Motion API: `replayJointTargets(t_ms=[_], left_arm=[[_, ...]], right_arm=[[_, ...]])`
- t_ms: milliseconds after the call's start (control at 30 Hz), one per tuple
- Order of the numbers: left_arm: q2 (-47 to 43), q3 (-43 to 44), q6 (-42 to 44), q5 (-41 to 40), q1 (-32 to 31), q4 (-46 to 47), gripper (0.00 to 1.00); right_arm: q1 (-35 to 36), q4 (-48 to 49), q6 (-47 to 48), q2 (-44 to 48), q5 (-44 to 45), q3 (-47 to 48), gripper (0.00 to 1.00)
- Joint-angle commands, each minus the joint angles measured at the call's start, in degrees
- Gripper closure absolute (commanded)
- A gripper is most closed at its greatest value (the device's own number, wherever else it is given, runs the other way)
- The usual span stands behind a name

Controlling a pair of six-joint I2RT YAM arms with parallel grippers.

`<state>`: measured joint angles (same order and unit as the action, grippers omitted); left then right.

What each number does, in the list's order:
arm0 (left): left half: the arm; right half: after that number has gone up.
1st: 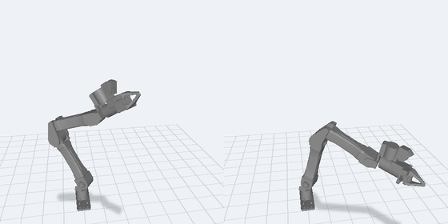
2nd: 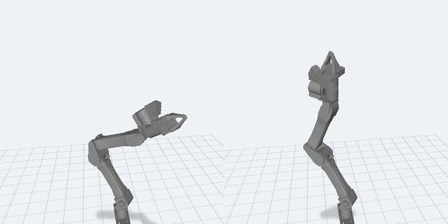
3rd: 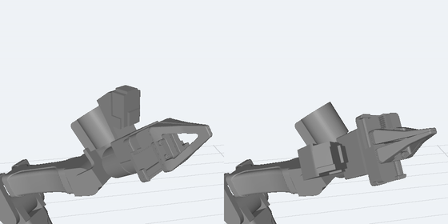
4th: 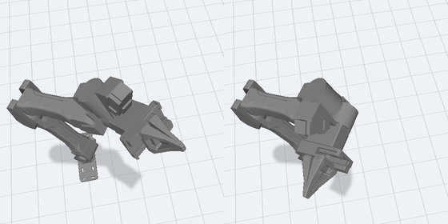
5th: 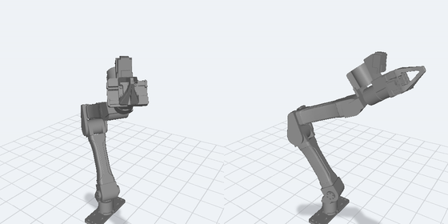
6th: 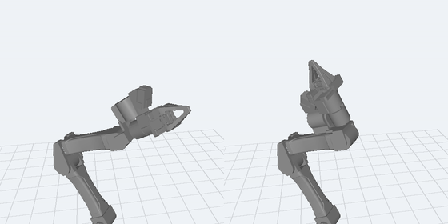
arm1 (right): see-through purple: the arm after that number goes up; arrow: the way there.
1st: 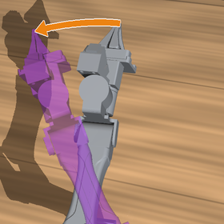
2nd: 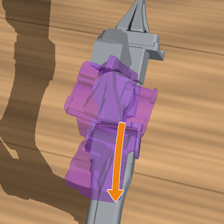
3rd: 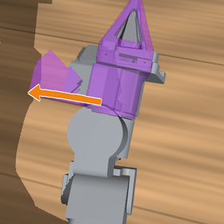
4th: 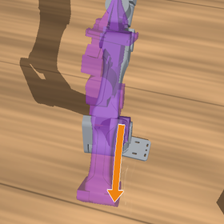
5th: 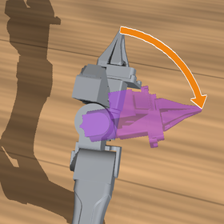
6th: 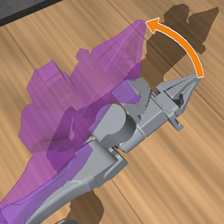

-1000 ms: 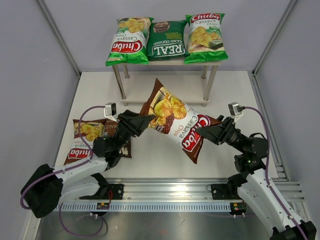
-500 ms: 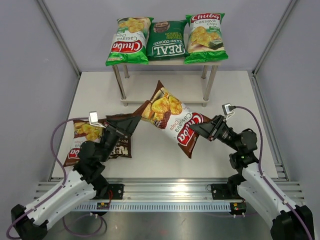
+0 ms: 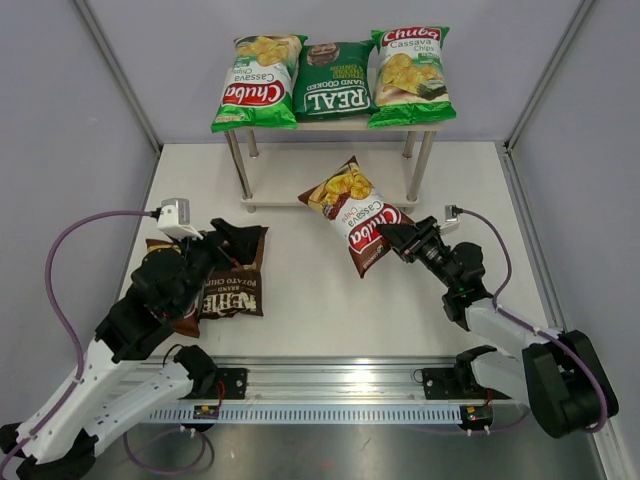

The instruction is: Place and organize the chips bags onto the shelf

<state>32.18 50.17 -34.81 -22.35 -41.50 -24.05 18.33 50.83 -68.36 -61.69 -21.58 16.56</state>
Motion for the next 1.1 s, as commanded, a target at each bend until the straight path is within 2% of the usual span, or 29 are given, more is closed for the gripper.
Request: replayJointTargets(t_ms=[0, 67, 200, 367, 500, 733, 900, 1067], left_arm=[[1.04, 6.15, 10.10, 3.27, 0.19, -9.95, 0.01], [0.95, 8.00, 13.34, 3.98, 0.19, -13.90, 0.01], [-0.89, 12.22, 16.26, 4.41, 0.19, -19.36, 0.01], [-4.41, 8.55, 18.89, 3.99, 0.19, -18.67, 0.01], [-6.52, 3.18, 18.72, 3.19, 0.19, -15.59, 0.01], [-6.87, 1.33, 19.51, 3.36, 0.27, -14.71, 0.01], [-7.49, 0.80, 19.60, 4.24, 0.36, -14.35, 0.01], [-7.49, 0.63, 19.69, 4.86, 0.45, -14.00, 0.01]], right_arm=[[-0.40, 14.35, 1.65, -5.26, 7.60, 5.41, 0.67], [-0.57, 17.19, 0.95, -11.06, 10.05, 7.42, 0.67], [-0.66, 29.92, 1.21, -22.91, 13.93, 10.77, 0.67], [-0.66, 38.35, 1.04, -34.44, 17.53, 18.15, 0.69], [-0.75, 38.56, 1.21, -42.35, 19.56, 23.69, 0.69], [-0.75, 38.64, -0.27, -51.06, 27.98, 28.96, 0.67], [-0.66, 38.64, -4.84, -56.95, 33.17, 30.03, 0.68], [1.01, 38.64, -4.95, -56.61, 41.61, 26.78, 0.69]])
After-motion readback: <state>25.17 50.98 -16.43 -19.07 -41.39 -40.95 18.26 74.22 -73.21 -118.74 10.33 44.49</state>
